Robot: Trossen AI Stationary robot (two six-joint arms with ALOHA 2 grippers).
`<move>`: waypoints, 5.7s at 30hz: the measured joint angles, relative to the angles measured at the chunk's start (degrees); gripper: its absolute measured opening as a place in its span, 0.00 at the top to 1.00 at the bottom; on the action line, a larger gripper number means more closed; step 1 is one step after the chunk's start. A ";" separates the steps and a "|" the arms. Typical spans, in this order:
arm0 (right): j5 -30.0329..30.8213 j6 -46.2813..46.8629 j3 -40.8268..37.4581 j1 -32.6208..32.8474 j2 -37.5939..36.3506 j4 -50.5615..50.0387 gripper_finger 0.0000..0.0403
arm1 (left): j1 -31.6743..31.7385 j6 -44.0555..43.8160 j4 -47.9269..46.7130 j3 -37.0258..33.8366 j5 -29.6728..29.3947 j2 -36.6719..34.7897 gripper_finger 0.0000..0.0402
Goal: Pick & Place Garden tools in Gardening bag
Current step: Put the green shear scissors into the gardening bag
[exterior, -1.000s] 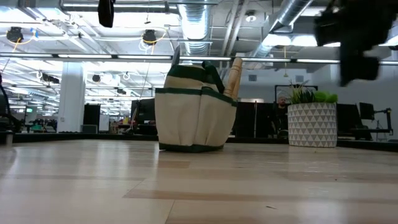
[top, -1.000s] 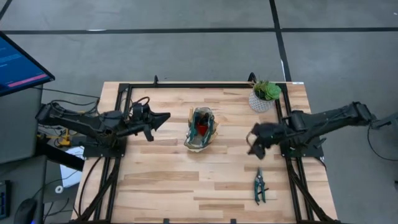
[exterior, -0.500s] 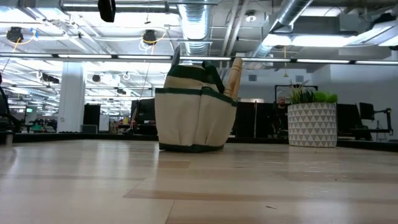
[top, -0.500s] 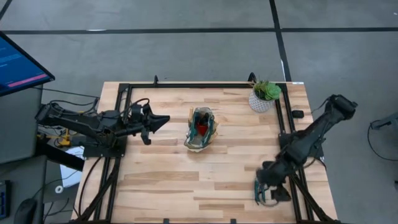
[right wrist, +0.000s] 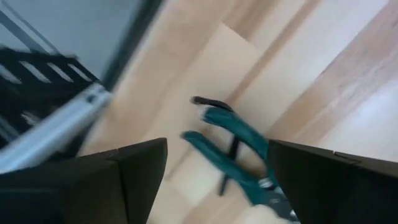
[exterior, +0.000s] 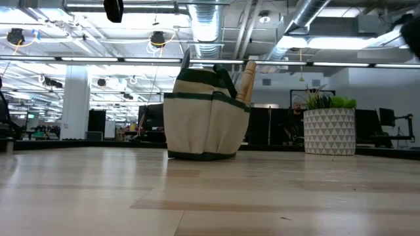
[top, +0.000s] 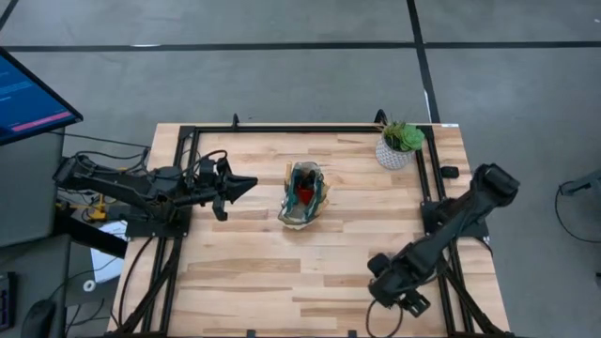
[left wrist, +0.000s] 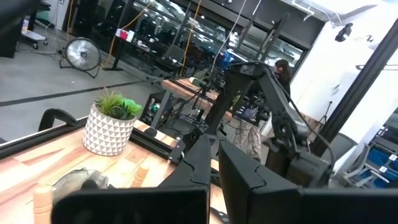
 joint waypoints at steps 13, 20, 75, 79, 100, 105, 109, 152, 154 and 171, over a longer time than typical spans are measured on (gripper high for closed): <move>1.46 -11.71 0.04 -2.73 7.84 0.93 0.33 | 0.00 -0.02 -0.07 0.00 6.94 0.00 1.00; 2.91 -15.43 0.00 -2.58 9.37 2.10 0.33 | 0.00 -0.07 -0.76 0.00 8.88 0.00 1.00; 2.05 -21.37 -0.38 -2.72 10.13 1.95 0.48 | -0.02 -0.52 -2.10 0.00 8.72 0.02 1.00; 2.59 -21.40 -1.79 -2.50 10.16 2.70 0.48 | -0.02 -0.52 -2.10 0.00 8.73 0.02 1.00; 4.28 -17.93 -4.96 -2.70 10.16 11.11 0.76 | -0.20 -0.81 -2.10 0.00 8.74 0.02 1.00; 4.21 -16.14 -4.96 -3.80 10.16 11.16 0.85 | -0.26 -0.90 -2.08 0.00 8.75 0.01 1.00; 4.06 -10.43 -4.40 -5.74 10.25 10.86 0.88 | -0.26 -0.90 -2.08 0.00 8.75 0.02 1.00; 84.08 33.23 10.10 -13.51 10.12 45.21 0.88 | -0.22 -2.01 -1.53 0.04 8.98 -10.29 1.00; 86.41 31.44 10.10 -14.07 10.14 49.21 0.88 | -0.22 -2.02 -1.71 0.04 9.84 -10.68 1.00; 104.56 2.41 19.45 -15.65 15.17 64.91 0.88 | -0.22 -3.65 -1.09 0.02 21.39 -17.41 1.00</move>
